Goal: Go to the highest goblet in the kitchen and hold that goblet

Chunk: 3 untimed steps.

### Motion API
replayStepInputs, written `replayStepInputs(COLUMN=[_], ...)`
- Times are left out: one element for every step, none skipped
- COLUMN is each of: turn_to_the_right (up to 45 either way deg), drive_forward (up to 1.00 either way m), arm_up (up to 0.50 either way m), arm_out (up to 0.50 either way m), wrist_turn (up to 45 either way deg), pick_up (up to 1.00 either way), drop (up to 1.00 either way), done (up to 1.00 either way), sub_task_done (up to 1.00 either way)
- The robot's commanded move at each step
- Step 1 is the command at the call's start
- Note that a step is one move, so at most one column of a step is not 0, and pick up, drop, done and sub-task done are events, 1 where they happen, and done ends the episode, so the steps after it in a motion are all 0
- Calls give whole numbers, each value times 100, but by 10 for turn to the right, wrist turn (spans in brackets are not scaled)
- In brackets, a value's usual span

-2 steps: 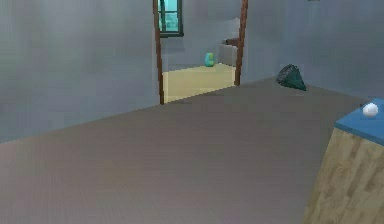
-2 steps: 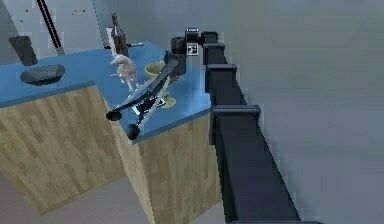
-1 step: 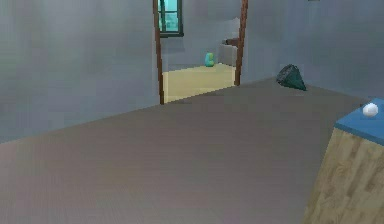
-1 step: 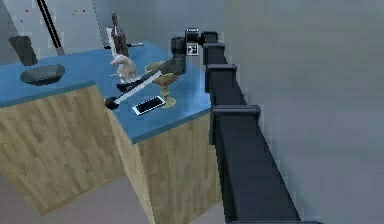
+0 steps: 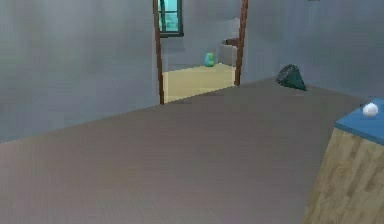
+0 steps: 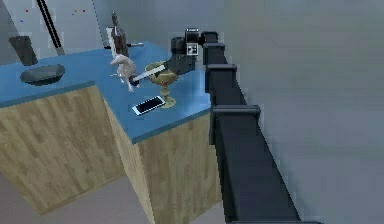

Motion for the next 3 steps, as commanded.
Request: replayStepInputs(turn_to_the_right=[0, 0, 0], drive_forward=[0, 0, 0], arm_up=[0, 0, 0], arm_out=[0, 0, 0], wrist_turn=[180, 0, 0], pick_up=[0, 100, 0], drop=[0, 0, 0], done=[0, 0, 100], sub_task_done=[0, 0, 0])
